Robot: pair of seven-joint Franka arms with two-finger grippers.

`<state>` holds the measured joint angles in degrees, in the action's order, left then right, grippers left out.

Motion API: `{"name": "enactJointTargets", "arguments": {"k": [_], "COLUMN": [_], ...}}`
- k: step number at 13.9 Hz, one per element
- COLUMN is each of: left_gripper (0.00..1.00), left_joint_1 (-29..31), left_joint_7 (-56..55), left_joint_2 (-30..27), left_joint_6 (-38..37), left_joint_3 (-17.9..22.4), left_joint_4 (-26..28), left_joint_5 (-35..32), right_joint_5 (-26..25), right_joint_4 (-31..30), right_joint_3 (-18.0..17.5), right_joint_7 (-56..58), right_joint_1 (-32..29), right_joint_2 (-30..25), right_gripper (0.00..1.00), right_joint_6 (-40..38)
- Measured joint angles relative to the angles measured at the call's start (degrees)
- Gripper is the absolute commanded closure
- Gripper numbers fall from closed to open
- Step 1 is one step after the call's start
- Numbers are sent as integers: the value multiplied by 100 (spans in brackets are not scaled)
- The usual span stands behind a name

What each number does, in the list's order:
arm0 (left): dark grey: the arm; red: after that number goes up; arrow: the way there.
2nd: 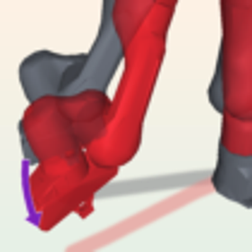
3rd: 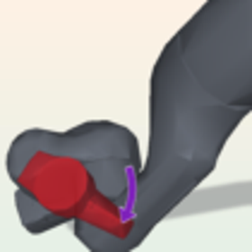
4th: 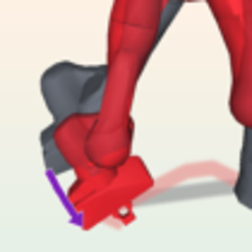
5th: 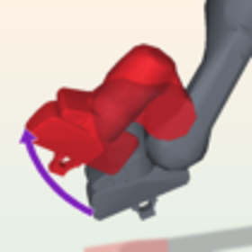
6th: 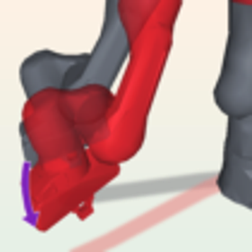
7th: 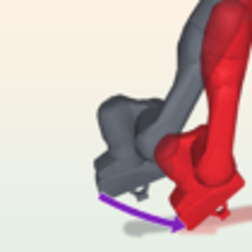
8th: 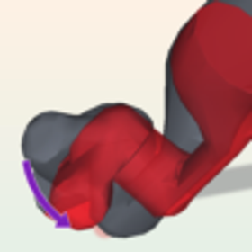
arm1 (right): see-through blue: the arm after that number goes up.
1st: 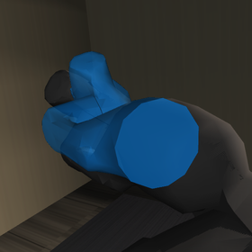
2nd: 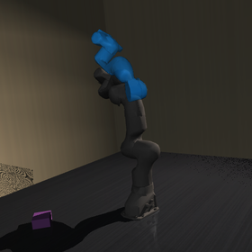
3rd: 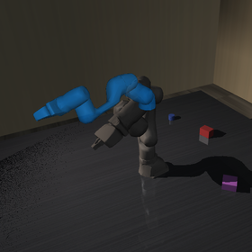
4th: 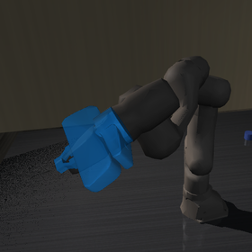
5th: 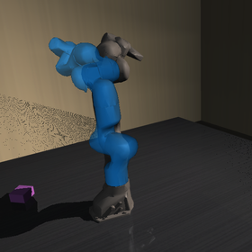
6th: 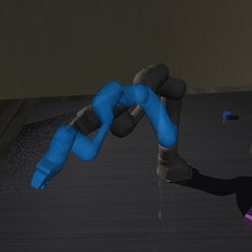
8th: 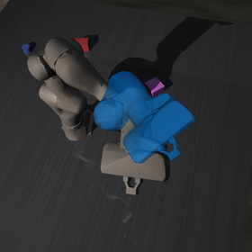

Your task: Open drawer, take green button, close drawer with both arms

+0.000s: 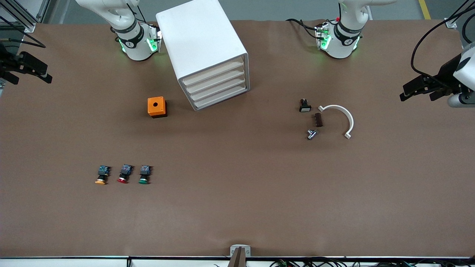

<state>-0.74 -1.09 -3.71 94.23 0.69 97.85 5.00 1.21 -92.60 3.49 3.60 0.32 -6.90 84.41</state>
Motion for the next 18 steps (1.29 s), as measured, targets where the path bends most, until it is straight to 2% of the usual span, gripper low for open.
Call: {"name": "enactJointTargets", "arguments": {"k": [7,18], "left_gripper": [0,0], "left_joint_1": [-109,-126], "left_joint_7": [2,2], "left_joint_2": [571,641], "left_joint_6": [42,41], "left_joint_3": [-49,-62], "left_joint_4": [-807,-900], "left_joint_5": [-338,-346], "right_joint_5": [0,0], "right_joint_4": [0,-1], "right_joint_3": [-10,-11], "right_joint_7": [0,2], "right_joint_1": [4,4], "right_joint_2": [-89,-89], "right_gripper": [0,0], "right_joint_6": [-82,-106]}}
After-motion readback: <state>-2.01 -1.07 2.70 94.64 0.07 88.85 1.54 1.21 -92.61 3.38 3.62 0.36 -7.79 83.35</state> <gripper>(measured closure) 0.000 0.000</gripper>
